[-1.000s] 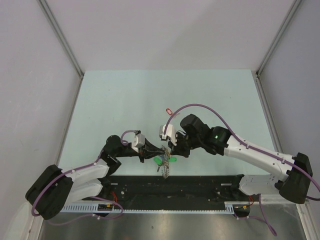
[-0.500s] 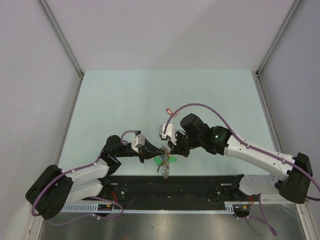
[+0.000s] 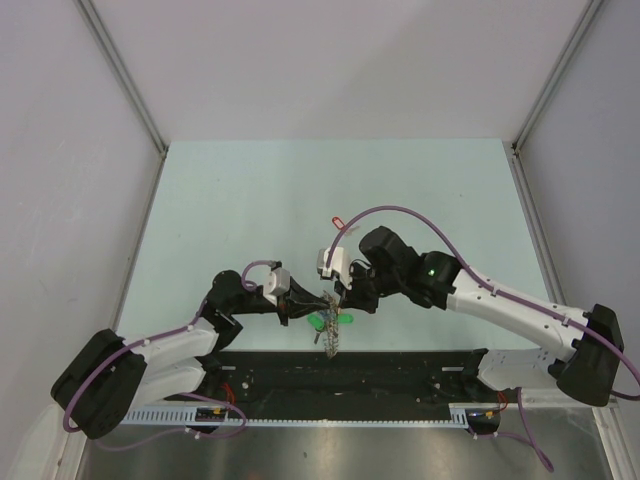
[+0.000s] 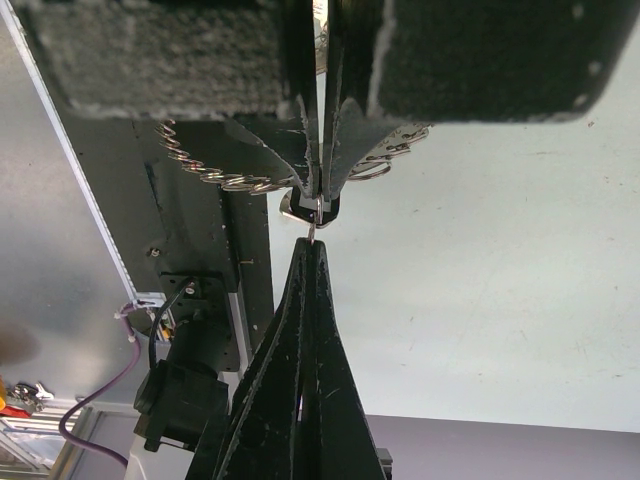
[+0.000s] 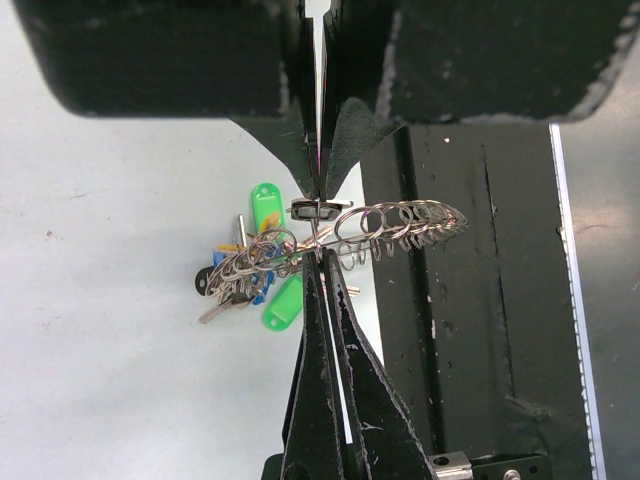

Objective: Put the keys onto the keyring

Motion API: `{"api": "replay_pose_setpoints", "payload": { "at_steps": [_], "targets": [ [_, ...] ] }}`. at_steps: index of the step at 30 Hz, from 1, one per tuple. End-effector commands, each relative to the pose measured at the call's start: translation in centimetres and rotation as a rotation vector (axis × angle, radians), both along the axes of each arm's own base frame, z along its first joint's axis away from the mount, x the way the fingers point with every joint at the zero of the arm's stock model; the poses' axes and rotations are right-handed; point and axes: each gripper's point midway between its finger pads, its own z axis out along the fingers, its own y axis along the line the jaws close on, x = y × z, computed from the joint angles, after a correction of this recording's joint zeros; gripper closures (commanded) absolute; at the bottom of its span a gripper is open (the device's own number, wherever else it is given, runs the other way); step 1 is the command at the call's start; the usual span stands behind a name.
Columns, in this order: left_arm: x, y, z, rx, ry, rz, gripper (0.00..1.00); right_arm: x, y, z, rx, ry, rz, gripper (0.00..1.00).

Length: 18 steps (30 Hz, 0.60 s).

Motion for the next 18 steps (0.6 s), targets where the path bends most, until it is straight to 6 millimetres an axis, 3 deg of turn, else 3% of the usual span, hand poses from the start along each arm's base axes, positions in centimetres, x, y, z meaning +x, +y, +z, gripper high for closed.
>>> {"api": "replay_pose_setpoints", "payload": {
  "at_steps": [1,18],
  "targets": [
    [0.22,-0.53,2.77,-0.059,-0.095,-0.022,1.0,0.65,0.73,1.76,0.036,-0.039,0.005,1.0],
    [0.67,-0.41,2.75,-0.058,-0.098,0.011,1.0,0.74,0.25,1.49,0.02,-0.026,-0.01,1.0]
  ]
}}
